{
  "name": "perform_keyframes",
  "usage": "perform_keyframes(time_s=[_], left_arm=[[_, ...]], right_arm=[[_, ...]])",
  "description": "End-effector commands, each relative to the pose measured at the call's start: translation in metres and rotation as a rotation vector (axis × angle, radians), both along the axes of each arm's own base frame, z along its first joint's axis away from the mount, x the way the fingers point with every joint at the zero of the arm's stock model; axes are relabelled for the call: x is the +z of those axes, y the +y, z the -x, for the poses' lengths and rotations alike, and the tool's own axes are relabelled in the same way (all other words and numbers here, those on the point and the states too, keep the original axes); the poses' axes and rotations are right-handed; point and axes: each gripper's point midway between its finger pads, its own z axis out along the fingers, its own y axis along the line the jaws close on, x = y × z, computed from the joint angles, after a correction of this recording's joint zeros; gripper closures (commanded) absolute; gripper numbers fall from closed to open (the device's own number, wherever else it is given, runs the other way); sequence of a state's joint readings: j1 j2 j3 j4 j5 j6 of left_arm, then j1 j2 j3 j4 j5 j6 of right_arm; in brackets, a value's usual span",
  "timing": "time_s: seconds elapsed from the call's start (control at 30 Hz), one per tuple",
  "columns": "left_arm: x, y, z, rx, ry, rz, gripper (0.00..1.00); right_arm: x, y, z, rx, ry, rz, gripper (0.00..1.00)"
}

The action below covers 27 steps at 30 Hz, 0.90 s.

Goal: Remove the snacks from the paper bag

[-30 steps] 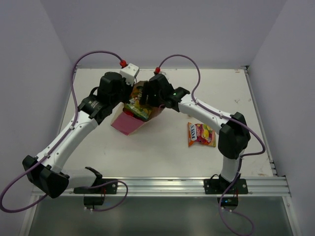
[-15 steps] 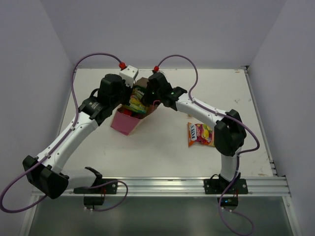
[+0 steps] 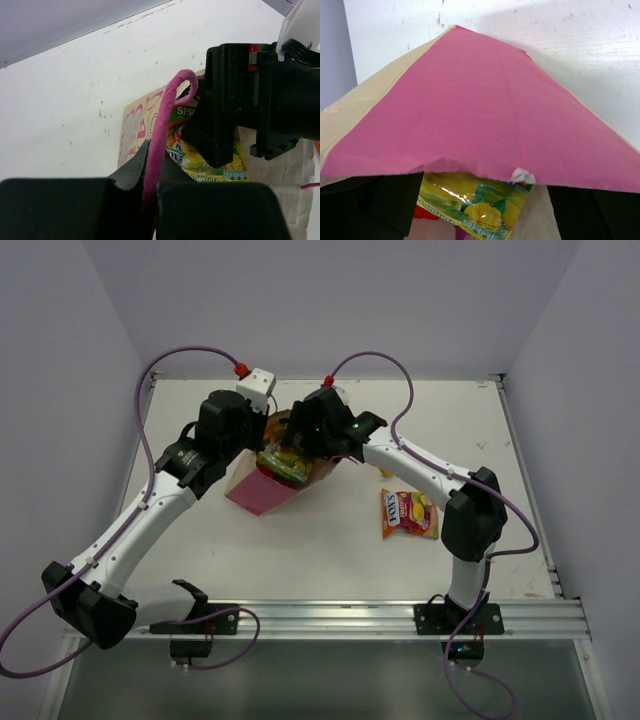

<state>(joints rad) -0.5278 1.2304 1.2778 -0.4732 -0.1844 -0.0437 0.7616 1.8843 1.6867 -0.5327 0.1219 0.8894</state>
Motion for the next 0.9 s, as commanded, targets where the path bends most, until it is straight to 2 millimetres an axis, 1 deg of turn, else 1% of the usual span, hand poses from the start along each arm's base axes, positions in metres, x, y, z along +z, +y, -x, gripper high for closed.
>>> perform_keyframes(time_s=[0.0,0.1,0.2,0.23,0.3,0.33,0.4,0.43,0.47,0.5,0.53,0.57,0.63,0.73,0.77,0.8,0.83,0.87], left_arm=[[0.049,-0.006,-0.003,0.013,-0.128,0.121,1.00],[0.048,-0.012,-0.003,-0.013,-0.122,0.140,1.00],[0.044,-0.017,-0.003,-0.030,-0.111,0.146,1.00],[0.042,-0.018,-0.003,-0.034,-0.108,0.149,1.00],[0.036,-0.023,-0.002,-0.052,-0.091,0.162,1.00],[0.035,-0.026,-0.001,-0.062,-0.087,0.168,1.00],[0.031,-0.032,0.002,-0.085,-0.074,0.179,1.00],[0.030,-0.036,0.004,-0.097,-0.073,0.183,1.00],[0.028,-0.038,0.004,-0.100,-0.068,0.182,1.00],[0.026,-0.039,0.005,-0.107,-0.063,0.183,1.00],[0.024,-0.041,0.006,-0.113,-0.060,0.183,1.00],[0.024,-0.042,0.007,-0.118,-0.056,0.186,1.00],[0.020,-0.047,0.009,-0.136,-0.050,0.188,1.00],[0.018,-0.049,0.010,-0.144,-0.045,0.190,1.00],[0.017,-0.050,0.010,-0.146,-0.043,0.188,1.00],[0.019,-0.050,0.010,-0.151,-0.045,0.191,1.00],[0.019,-0.050,0.010,-0.151,-0.047,0.191,1.00],[0.020,-0.050,0.010,-0.152,-0.050,0.191,1.00]], right_arm=[[-0.013,-0.018,0.009,-0.122,0.119,0.036,0.01],[-0.019,-0.013,0.009,-0.148,0.148,0.003,0.01],[-0.019,0.001,0.003,-0.111,0.131,-0.038,0.01],[-0.025,0.006,0.001,-0.104,0.139,-0.051,0.01],[-0.029,0.013,0.001,-0.109,0.166,-0.083,0.01],[-0.036,0.017,0.000,-0.111,0.184,-0.091,0.01],[-0.041,0.028,0.003,-0.093,0.220,-0.130,0.01],[-0.039,0.036,-0.005,-0.085,0.188,-0.162,0.01],[-0.043,0.040,-0.002,-0.054,0.191,-0.181,0.01],[-0.040,0.045,-0.002,-0.036,0.176,-0.203,0.01],[-0.032,0.053,-0.007,-0.013,0.139,-0.249,0.01],[-0.028,0.057,-0.007,0.016,0.118,-0.272,0.01],[-0.026,0.065,-0.004,0.067,0.111,-0.299,0.03],[-0.027,0.075,-0.002,0.105,0.109,-0.314,0.22],[-0.026,0.077,-0.002,0.111,0.102,-0.315,0.36],[-0.030,0.078,-0.002,0.115,0.104,-0.306,0.43],[-0.031,0.079,-0.001,0.118,0.104,-0.305,0.60],[-0.031,0.079,-0.002,0.120,0.102,-0.303,0.69]])
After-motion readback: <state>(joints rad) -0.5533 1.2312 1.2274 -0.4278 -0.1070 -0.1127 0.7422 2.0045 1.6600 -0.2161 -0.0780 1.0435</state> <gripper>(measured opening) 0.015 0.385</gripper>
